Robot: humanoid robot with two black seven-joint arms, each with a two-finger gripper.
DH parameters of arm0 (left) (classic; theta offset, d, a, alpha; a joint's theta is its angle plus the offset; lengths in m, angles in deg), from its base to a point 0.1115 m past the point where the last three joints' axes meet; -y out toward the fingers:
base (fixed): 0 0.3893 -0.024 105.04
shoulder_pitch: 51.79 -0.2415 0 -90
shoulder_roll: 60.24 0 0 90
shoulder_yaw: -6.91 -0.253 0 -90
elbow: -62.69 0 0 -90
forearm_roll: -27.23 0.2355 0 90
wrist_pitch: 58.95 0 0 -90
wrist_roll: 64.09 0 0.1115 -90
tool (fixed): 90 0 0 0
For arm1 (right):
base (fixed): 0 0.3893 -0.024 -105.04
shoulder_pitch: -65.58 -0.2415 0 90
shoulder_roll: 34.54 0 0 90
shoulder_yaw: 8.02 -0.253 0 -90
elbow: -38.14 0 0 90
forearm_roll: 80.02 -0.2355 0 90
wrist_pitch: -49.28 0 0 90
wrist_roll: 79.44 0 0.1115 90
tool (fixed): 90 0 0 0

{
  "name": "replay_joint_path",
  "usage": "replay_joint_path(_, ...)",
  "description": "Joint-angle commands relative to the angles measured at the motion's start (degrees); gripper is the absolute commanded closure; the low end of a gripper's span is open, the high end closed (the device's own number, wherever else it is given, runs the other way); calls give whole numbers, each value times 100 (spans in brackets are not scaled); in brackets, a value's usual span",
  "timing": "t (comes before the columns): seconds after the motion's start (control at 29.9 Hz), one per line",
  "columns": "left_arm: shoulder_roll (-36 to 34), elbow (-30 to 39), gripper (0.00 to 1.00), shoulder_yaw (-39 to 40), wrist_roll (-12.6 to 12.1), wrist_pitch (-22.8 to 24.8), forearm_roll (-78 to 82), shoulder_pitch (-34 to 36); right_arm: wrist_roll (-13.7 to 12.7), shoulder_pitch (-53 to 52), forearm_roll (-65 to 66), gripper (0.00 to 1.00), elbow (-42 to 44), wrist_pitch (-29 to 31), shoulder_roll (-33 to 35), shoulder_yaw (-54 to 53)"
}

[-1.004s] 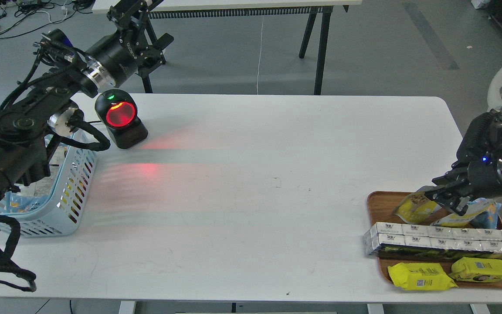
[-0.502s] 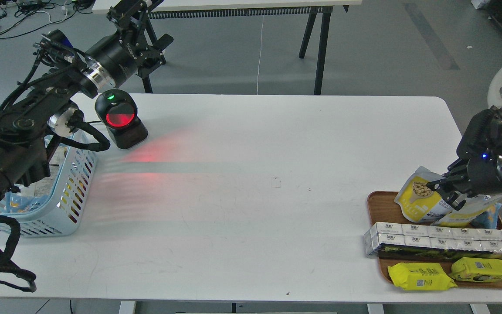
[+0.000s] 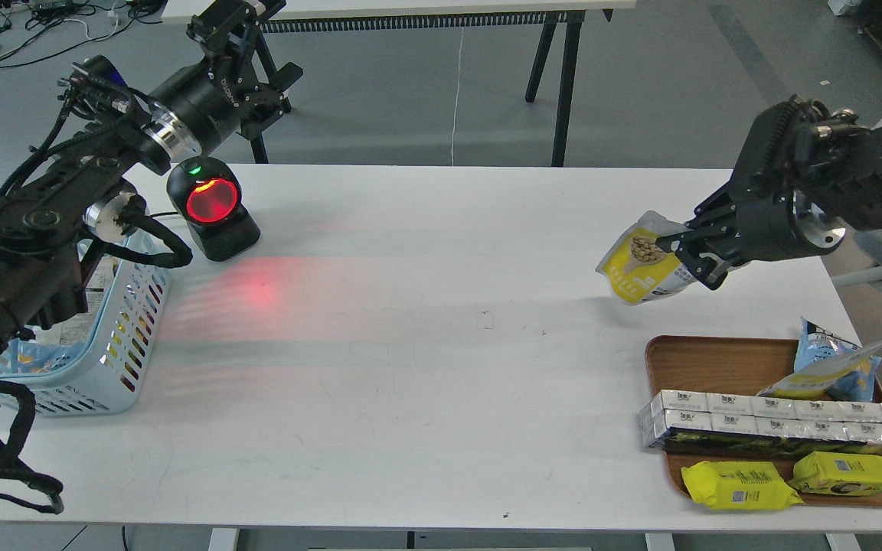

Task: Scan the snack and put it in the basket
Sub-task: 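Lift the yellow packet and carry it toward the table center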

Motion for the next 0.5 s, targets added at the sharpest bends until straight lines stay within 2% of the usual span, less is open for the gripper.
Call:
replay_joint_path(0.0,-10,-19,0,-4,0,0,0,11,0,-137,-1,100,6,1,-556,11)
replay_joint_path(0.2,-1,-133,0,-4,0,0,-9,11,0,-128,-1,100,129,1,-1505,64)
replay_joint_path(0.47,-1,-133,0,5,0,0,-9,-7,0,-181,-1,100,305,1,-2411,81)
